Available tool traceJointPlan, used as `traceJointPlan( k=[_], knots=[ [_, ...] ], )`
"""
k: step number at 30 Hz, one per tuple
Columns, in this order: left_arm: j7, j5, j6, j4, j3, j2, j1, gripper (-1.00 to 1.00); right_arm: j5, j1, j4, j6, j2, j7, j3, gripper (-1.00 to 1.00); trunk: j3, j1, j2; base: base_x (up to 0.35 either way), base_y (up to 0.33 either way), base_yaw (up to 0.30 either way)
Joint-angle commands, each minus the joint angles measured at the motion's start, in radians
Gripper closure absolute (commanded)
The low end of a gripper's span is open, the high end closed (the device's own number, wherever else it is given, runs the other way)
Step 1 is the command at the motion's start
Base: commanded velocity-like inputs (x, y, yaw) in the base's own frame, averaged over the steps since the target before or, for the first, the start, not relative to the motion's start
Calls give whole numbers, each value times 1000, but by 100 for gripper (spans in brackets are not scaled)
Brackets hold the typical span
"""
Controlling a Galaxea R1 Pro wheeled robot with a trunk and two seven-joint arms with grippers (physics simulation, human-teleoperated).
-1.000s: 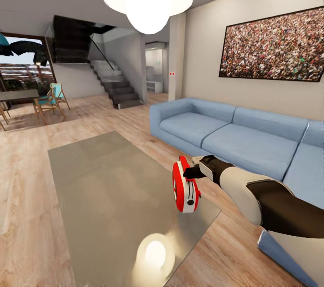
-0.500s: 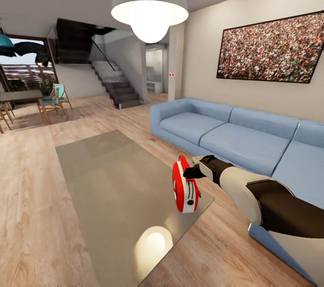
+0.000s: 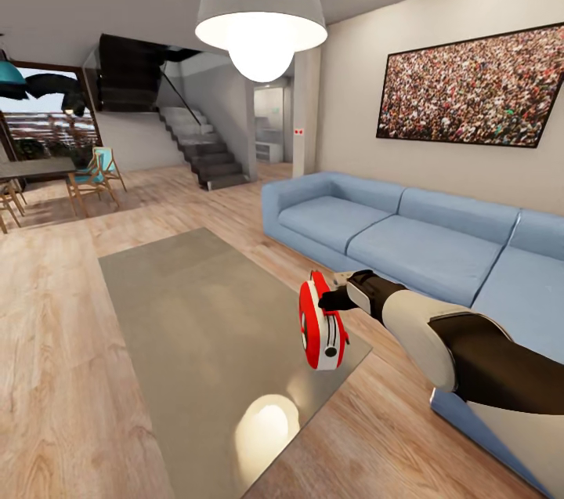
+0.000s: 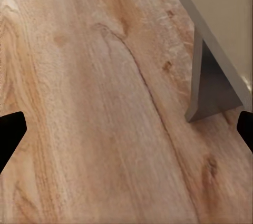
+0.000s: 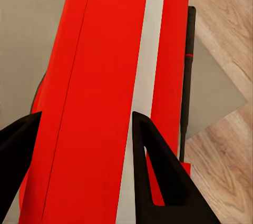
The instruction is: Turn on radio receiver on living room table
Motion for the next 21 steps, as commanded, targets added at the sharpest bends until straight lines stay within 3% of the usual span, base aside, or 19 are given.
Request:
traceJointPlan(
  k=[1, 11, 15, 21],
  knots=[
    [0, 0, 0, 0, 0, 0, 0, -100, -1, 0, -1, 0, 0, 0, -4, 100, 3, -4, 7, 0, 0, 0],
    [-1, 0, 1, 0, 0, 1, 0, -100, -1, 0, -1, -2, 0, 4, -4, 100, 35, -42, 77, 0, 0, 0],
    [-1, 0, 2, 1, 0, 1, 0, -100, 6, 0, -1, -15, 0, 72, -4, 100, 47, -58, 105, 0, 0, 0],
    [-1, 0, 1, 2, 0, 1, 0, -100, 10, -1, -1, -19, -3, 123, -3, 100, 66, -81, 147, 0, 0, 0]
  ],
)
